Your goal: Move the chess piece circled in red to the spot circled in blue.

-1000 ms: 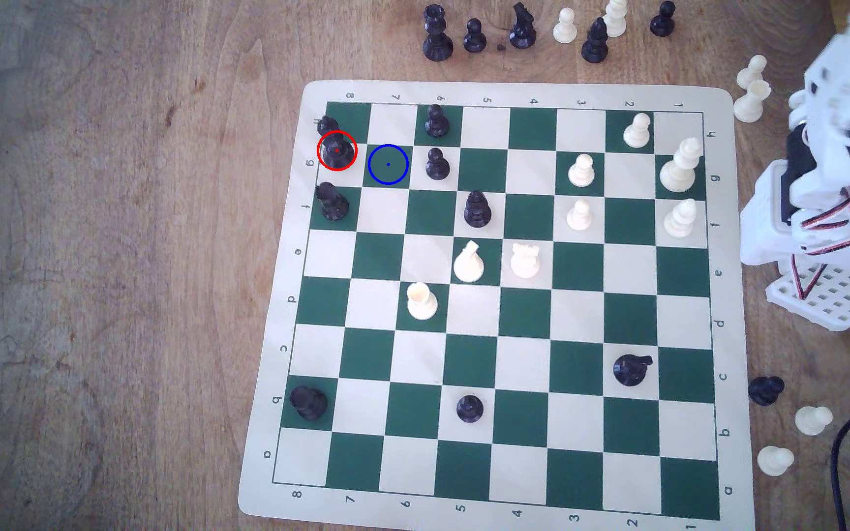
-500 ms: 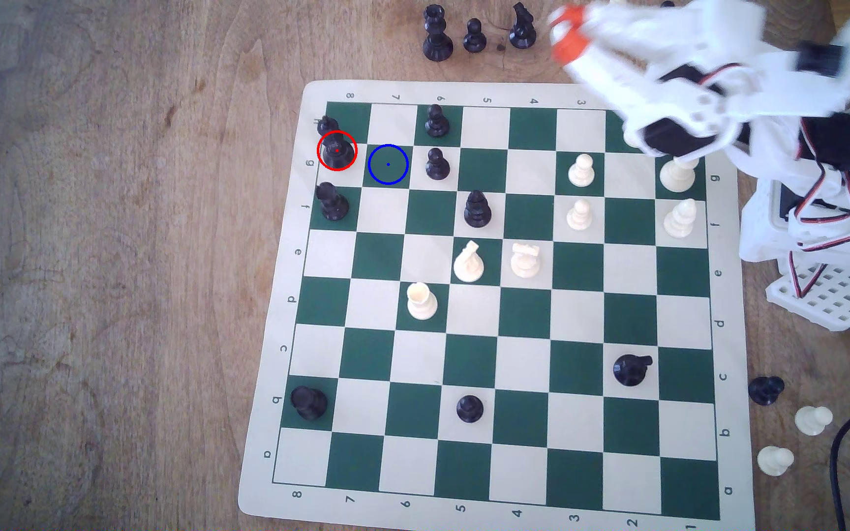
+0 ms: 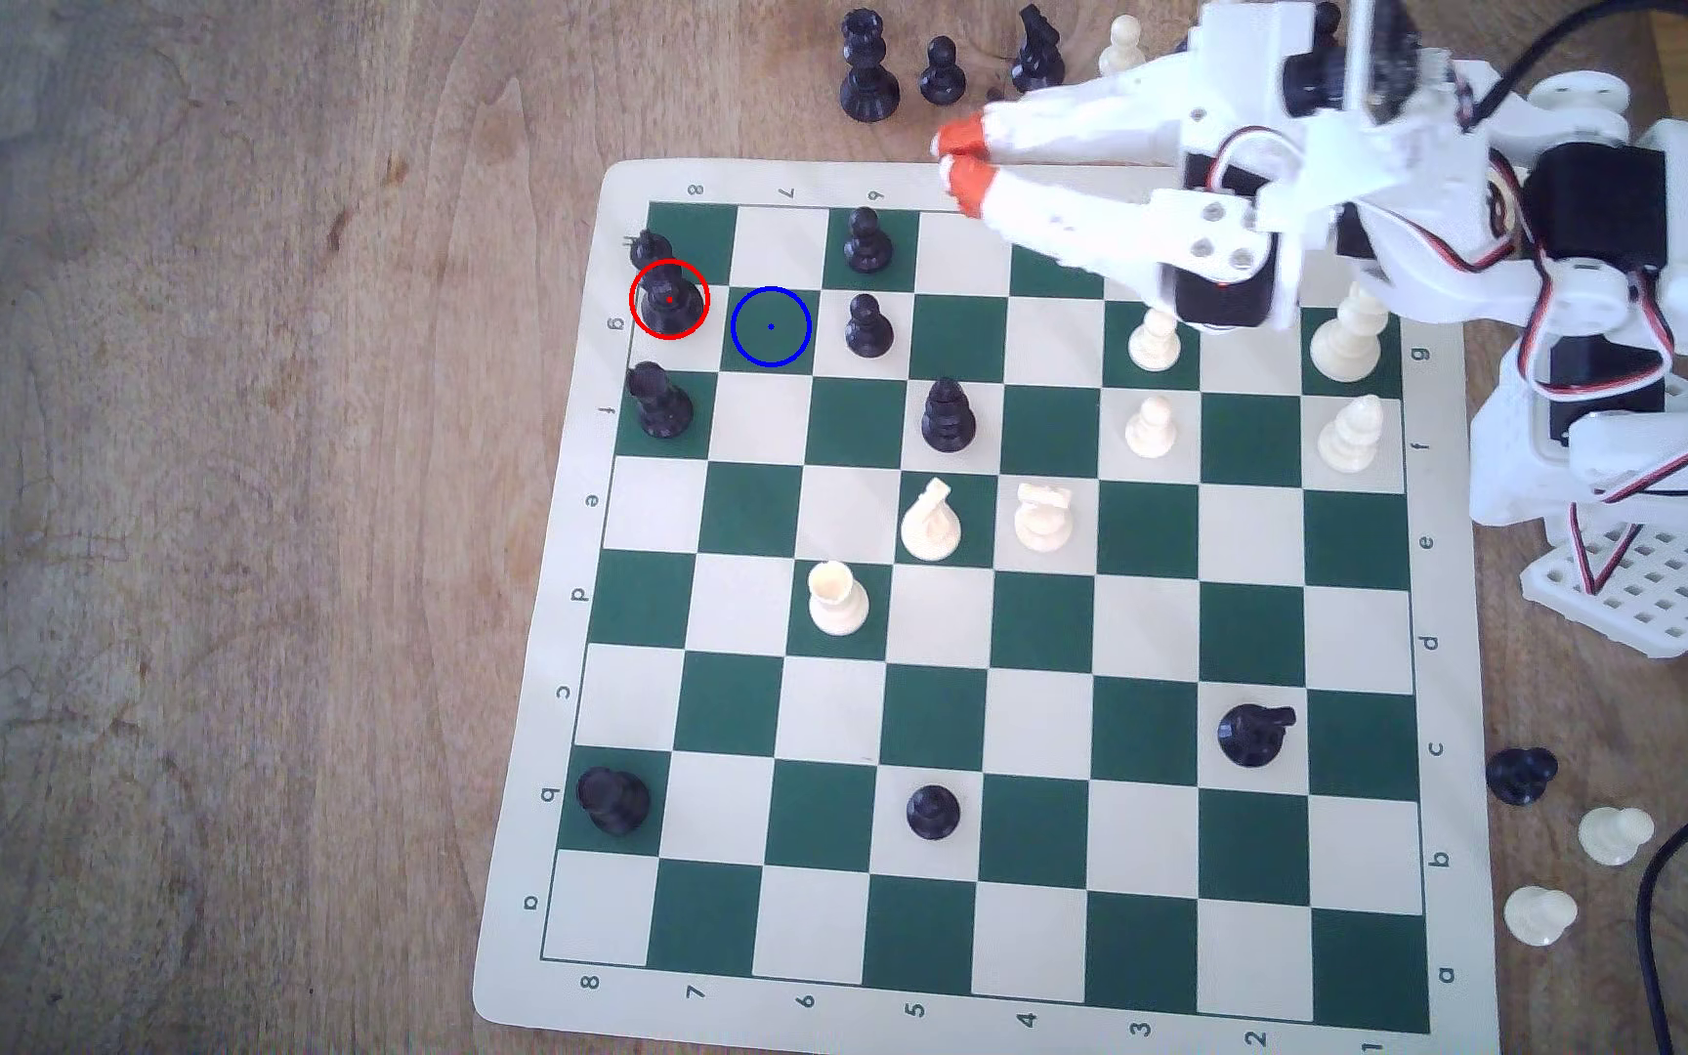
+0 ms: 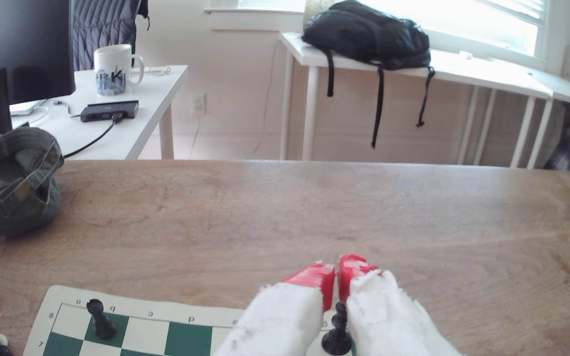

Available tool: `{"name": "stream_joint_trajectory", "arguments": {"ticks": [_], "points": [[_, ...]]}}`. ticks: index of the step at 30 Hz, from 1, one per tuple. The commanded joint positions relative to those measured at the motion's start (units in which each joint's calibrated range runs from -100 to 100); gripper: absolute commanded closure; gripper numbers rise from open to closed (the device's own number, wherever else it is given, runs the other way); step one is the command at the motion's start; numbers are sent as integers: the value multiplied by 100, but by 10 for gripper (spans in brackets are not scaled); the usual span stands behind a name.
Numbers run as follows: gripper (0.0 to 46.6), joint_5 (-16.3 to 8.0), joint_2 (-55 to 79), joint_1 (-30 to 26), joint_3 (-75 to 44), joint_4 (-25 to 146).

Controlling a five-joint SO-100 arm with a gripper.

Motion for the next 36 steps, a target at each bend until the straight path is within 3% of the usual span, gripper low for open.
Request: {"name": "stream_joint_trajectory", "arguments": {"ticks": [1,11,16,24,32,36], "points": [[455,-20,1098,-35,-1407,233],[464,-78,2380,246,-2422,446],[433,-127,3407,176,-3338,741],[417,-567,5546,317,-5976,1830],[382,-869,6557,543,-6919,1879],[379,-879,6879,575,-7064,1879]]}}
